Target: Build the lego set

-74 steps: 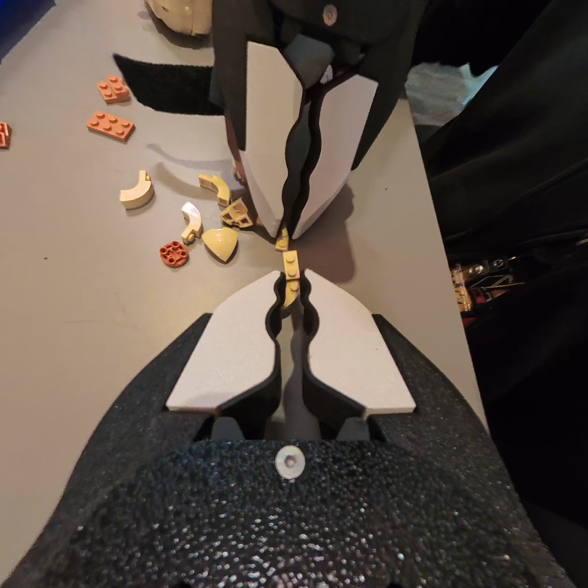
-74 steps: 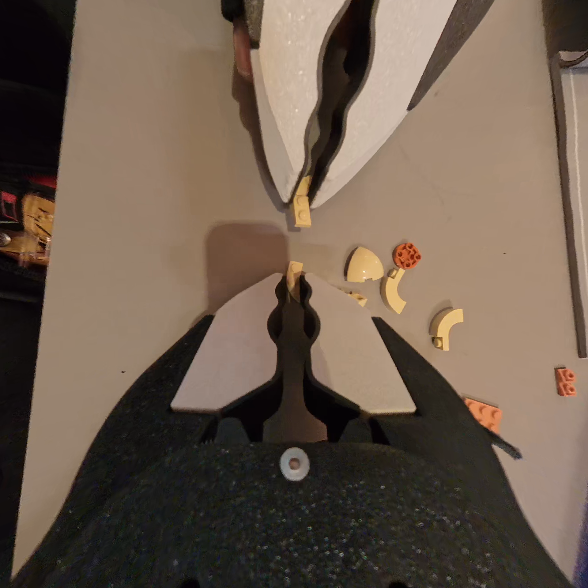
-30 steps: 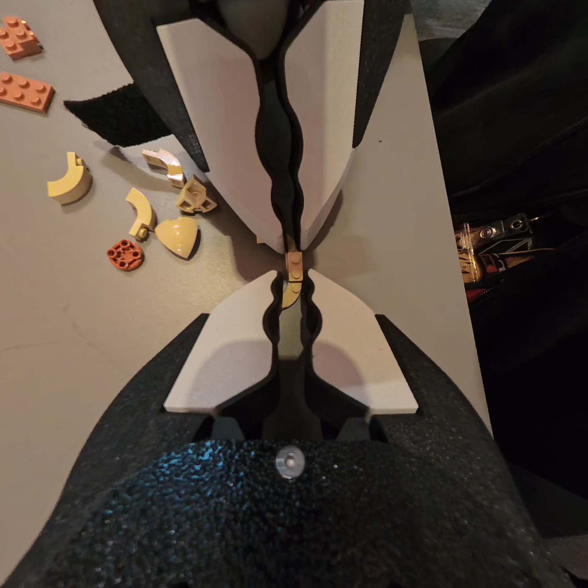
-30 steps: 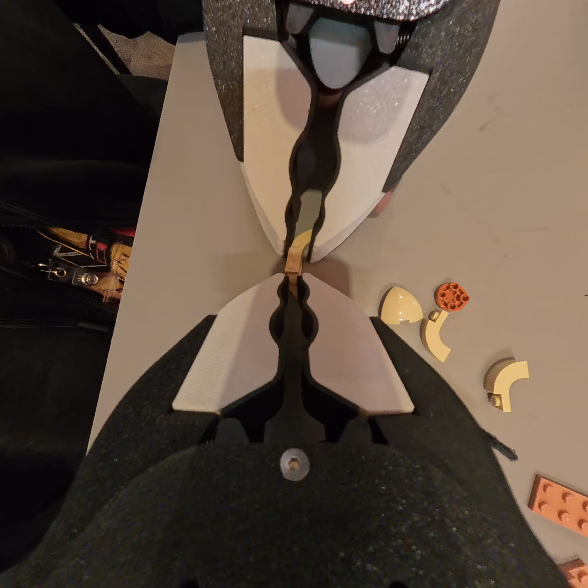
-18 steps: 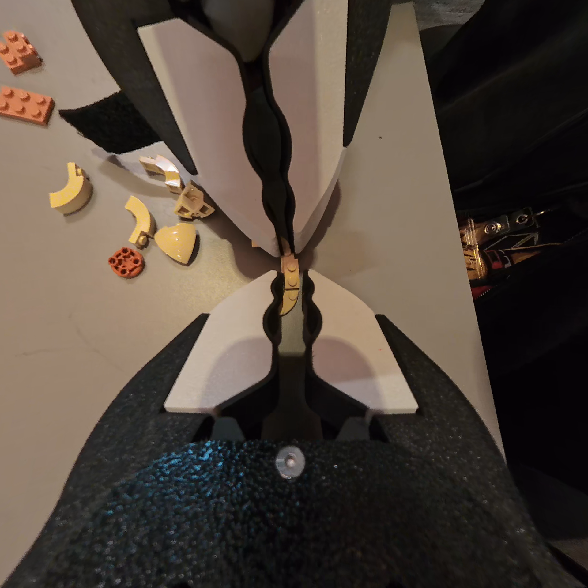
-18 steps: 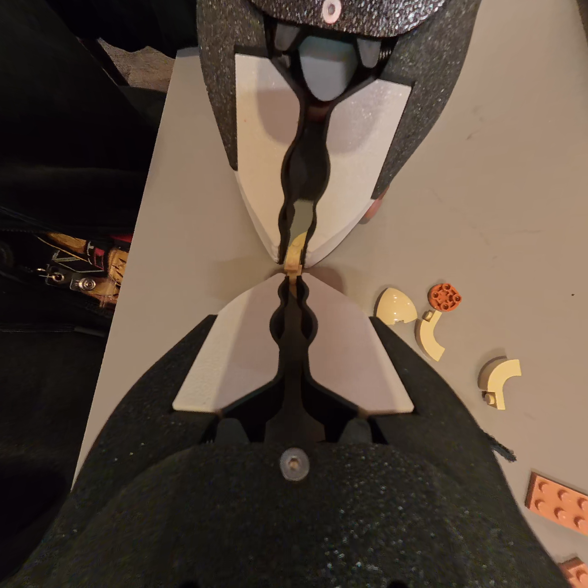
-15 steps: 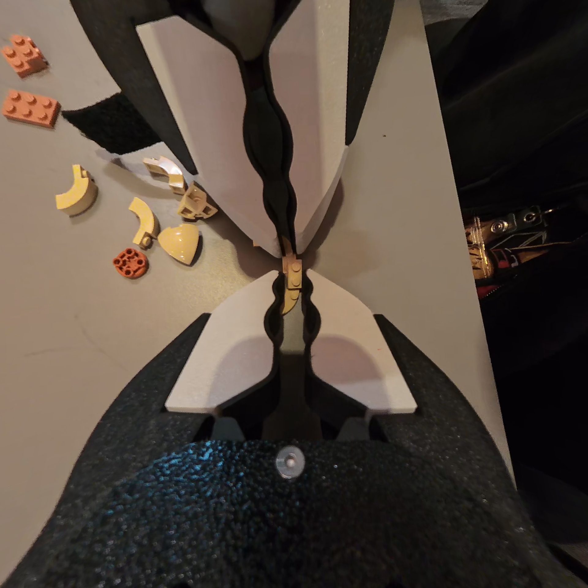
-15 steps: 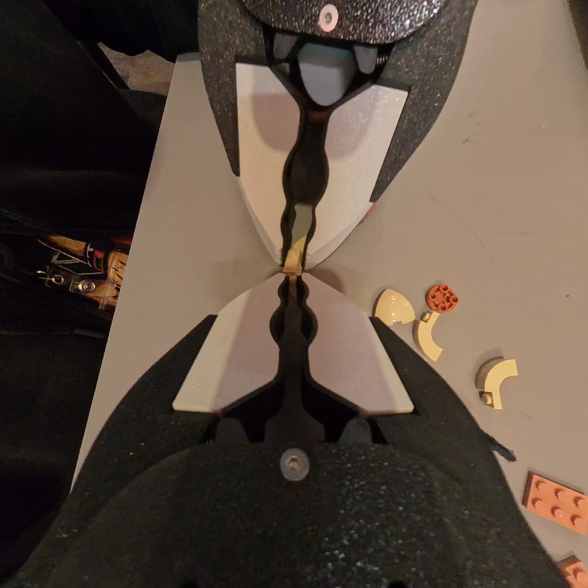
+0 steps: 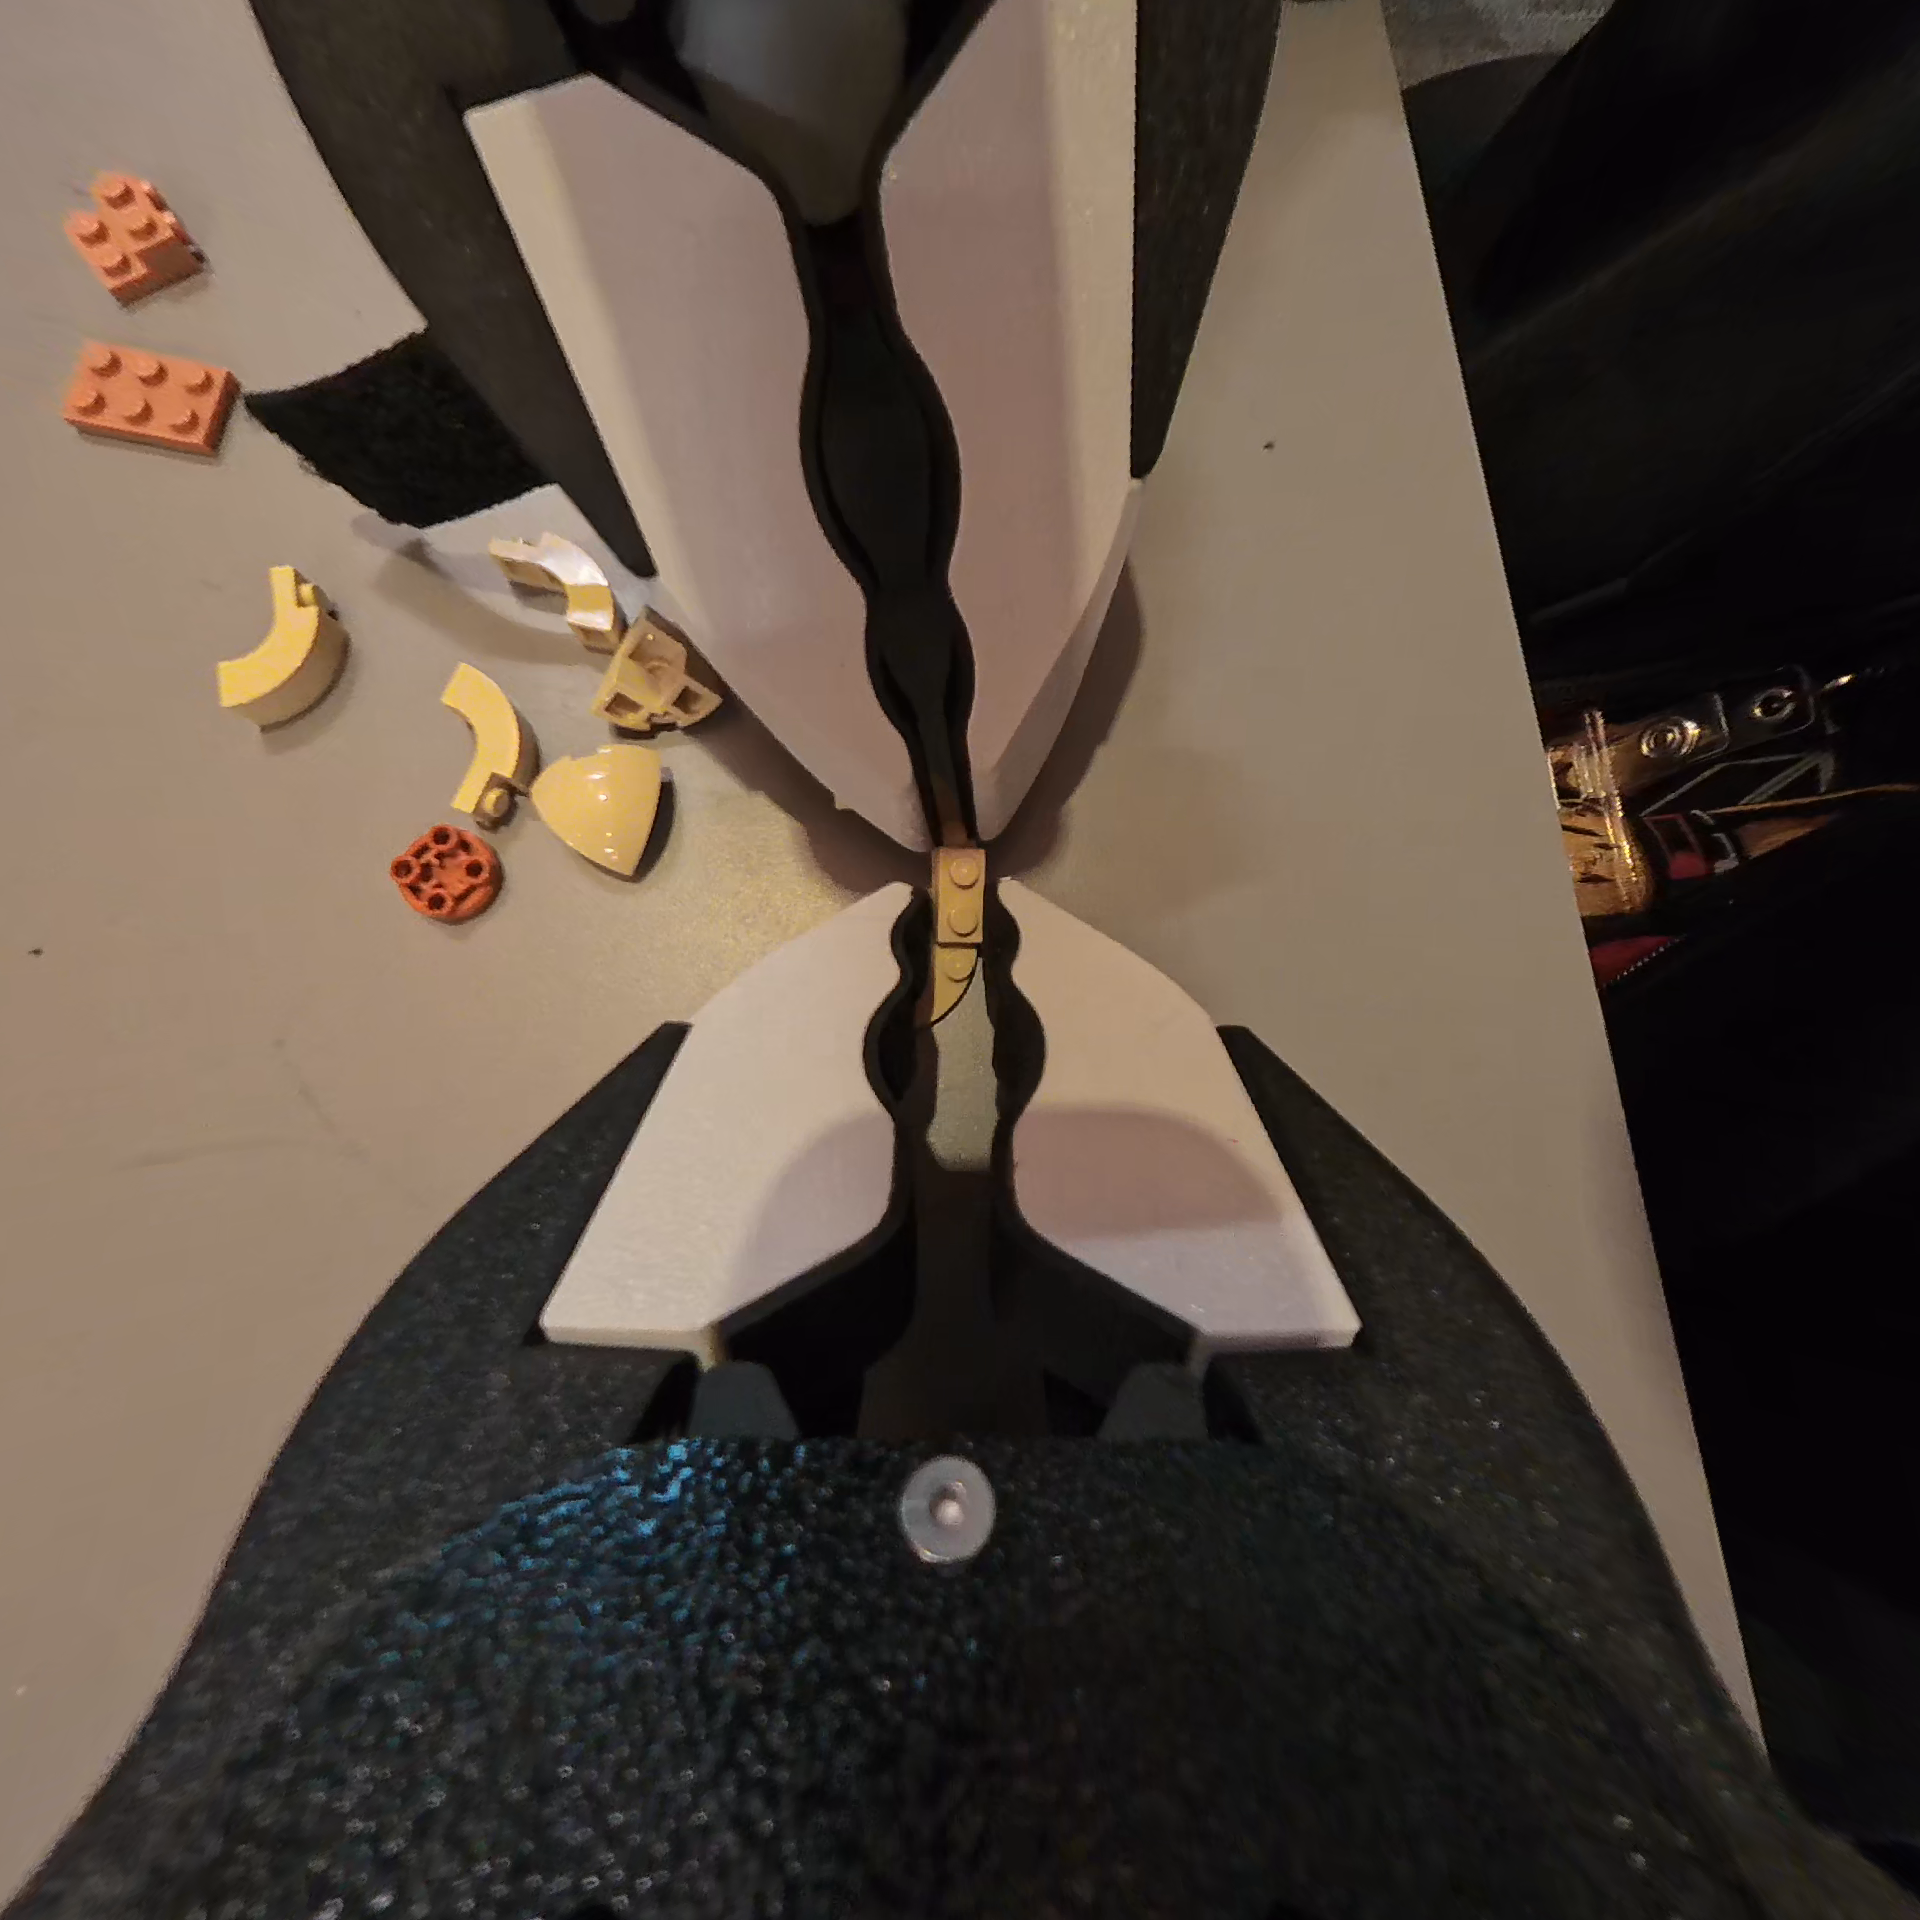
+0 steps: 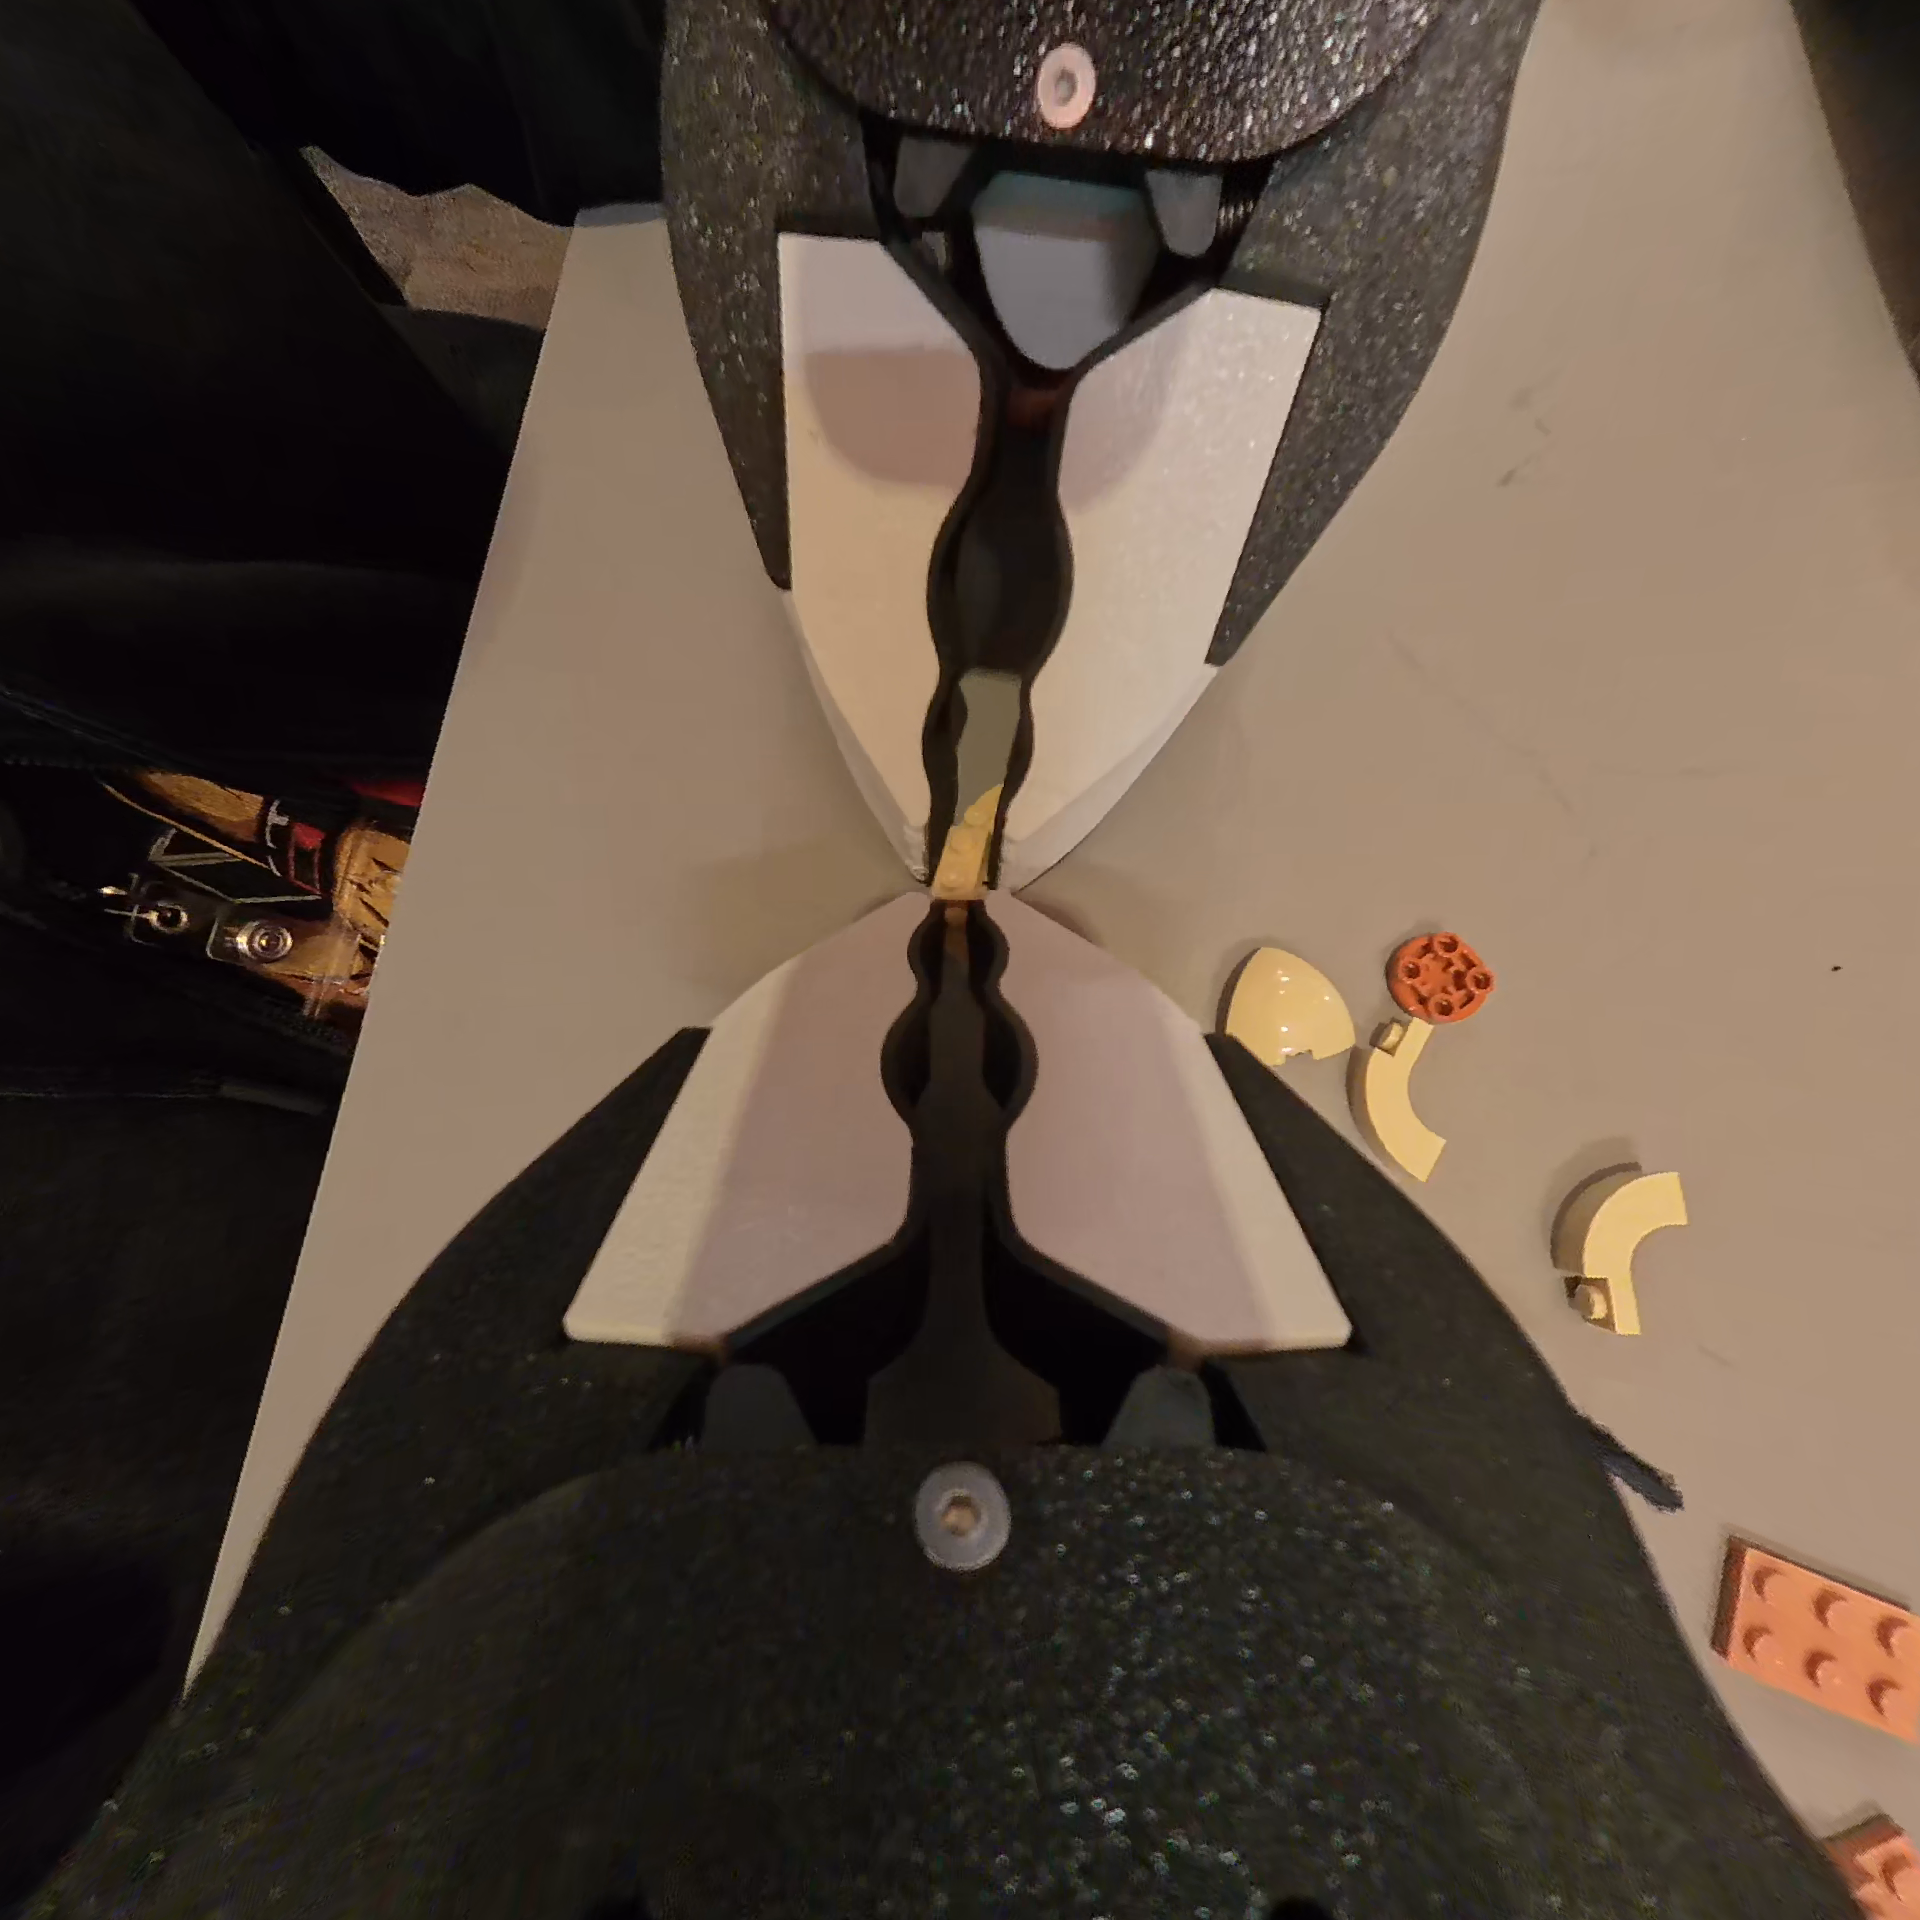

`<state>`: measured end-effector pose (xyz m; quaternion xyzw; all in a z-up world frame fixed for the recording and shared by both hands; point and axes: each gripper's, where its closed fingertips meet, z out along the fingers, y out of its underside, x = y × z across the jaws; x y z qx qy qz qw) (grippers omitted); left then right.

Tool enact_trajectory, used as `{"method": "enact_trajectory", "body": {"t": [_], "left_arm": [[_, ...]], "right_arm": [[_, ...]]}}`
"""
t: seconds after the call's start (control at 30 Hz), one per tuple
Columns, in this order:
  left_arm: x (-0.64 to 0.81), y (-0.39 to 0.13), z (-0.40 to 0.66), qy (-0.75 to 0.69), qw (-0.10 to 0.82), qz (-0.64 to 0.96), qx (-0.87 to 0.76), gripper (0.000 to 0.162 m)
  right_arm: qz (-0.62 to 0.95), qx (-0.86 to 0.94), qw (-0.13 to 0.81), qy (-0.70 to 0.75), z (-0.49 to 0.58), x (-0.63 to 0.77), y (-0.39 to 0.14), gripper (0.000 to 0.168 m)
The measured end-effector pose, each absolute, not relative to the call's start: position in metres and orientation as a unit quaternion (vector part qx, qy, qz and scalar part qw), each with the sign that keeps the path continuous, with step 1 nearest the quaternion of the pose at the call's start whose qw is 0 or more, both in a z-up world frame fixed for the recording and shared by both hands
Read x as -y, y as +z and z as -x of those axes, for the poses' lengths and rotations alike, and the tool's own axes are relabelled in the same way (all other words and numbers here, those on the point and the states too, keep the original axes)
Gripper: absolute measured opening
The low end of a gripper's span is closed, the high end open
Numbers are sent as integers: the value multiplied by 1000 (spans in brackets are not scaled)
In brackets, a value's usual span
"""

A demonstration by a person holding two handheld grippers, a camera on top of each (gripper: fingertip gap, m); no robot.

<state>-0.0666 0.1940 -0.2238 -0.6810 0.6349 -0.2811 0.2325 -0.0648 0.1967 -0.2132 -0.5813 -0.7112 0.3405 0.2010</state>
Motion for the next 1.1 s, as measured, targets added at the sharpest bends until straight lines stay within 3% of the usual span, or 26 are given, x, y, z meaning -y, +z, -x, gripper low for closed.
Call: {"method": "enact_trajectory", "body": {"t": [0.47, 1.1], "left_arm": [[-193, -213, 66, -335, 242, 691, -593, 11], [-192, -223, 65, -291, 239, 680, -629, 11]], "right_arm": [[587, 685, 235, 362, 66, -201, -202, 3], [545, 716, 267, 346, 67, -196, -203, 0]]}}
